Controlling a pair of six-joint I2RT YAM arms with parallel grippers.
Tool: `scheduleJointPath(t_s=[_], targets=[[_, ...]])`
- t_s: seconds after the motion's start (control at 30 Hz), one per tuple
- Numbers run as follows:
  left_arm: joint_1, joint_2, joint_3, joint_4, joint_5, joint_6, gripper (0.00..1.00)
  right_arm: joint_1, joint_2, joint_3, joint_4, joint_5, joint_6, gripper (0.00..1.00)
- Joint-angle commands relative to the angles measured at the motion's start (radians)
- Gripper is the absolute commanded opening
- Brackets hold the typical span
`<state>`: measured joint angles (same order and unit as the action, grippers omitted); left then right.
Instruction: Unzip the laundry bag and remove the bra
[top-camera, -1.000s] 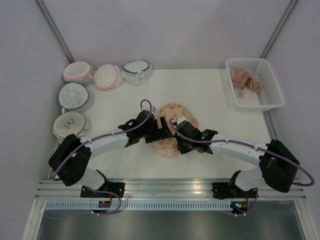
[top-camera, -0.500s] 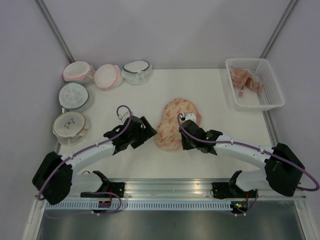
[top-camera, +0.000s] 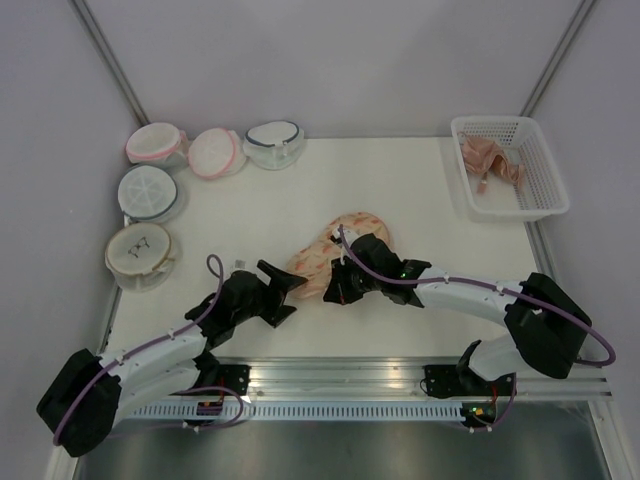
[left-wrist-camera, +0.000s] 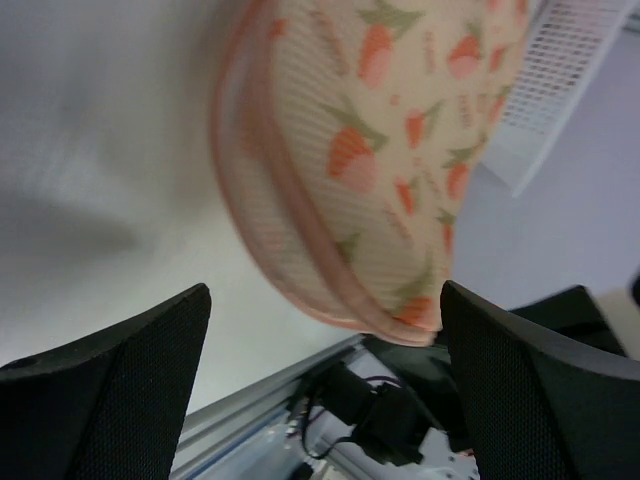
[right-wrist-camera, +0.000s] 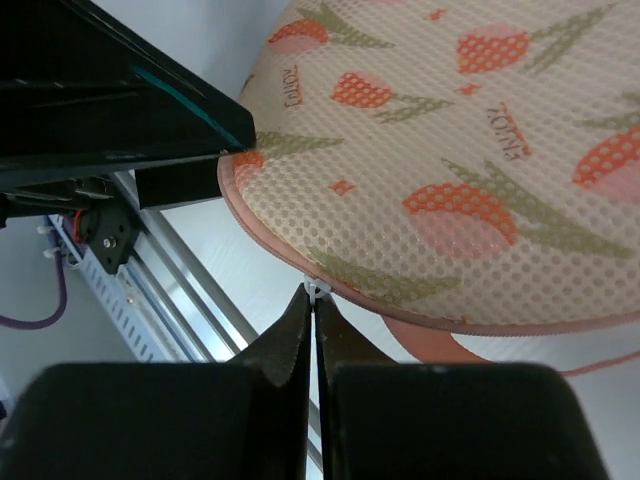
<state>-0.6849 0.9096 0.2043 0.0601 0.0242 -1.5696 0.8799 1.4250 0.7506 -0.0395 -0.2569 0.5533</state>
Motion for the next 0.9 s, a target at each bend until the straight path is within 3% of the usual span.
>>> scheduleJointPath(t_s=[0.0, 0.2, 0.43, 0.53, 0.63, 0.8, 0.87], targets=[[-0.001, -0.064, -0.012, 0.222, -0.013, -0.153, 1.00, 0.002, 0.009, 0.019, 0.110, -0.114, -0.015, 0.01], [-0.001, -0.064, 0.012, 0.242, -0.052, -0.191, 1.00, 0.002, 0.000, 0.012, 0.108, -0.120, -0.026, 0.00], [-0.005, 0.075, 0.064, 0.233, 0.065, -0.201, 0.98, 0.002, -0.018, 0.000, 0.141, -0.146, -0.024, 0.00], [-0.005, 0.094, 0.026, 0.312, 0.049, -0.210, 0.84, 0.002, -0.015, 0.000, 0.142, -0.163, -0.030, 0.00], [-0.004, 0.089, 0.017, 0.325, 0.023, -0.204, 0.50, 0.002, -0.012, 0.001, 0.119, -0.166, -0.044, 0.01], [-0.004, 0.055, 0.029, 0.273, -0.018, -0.185, 0.27, 0.002, 0.020, 0.044, -0.040, -0.114, -0.093, 0.00], [-0.001, 0.029, 0.040, 0.241, -0.021, -0.162, 0.21, 0.004, 0.035, 0.064, -0.110, -0.011, -0.107, 0.00]])
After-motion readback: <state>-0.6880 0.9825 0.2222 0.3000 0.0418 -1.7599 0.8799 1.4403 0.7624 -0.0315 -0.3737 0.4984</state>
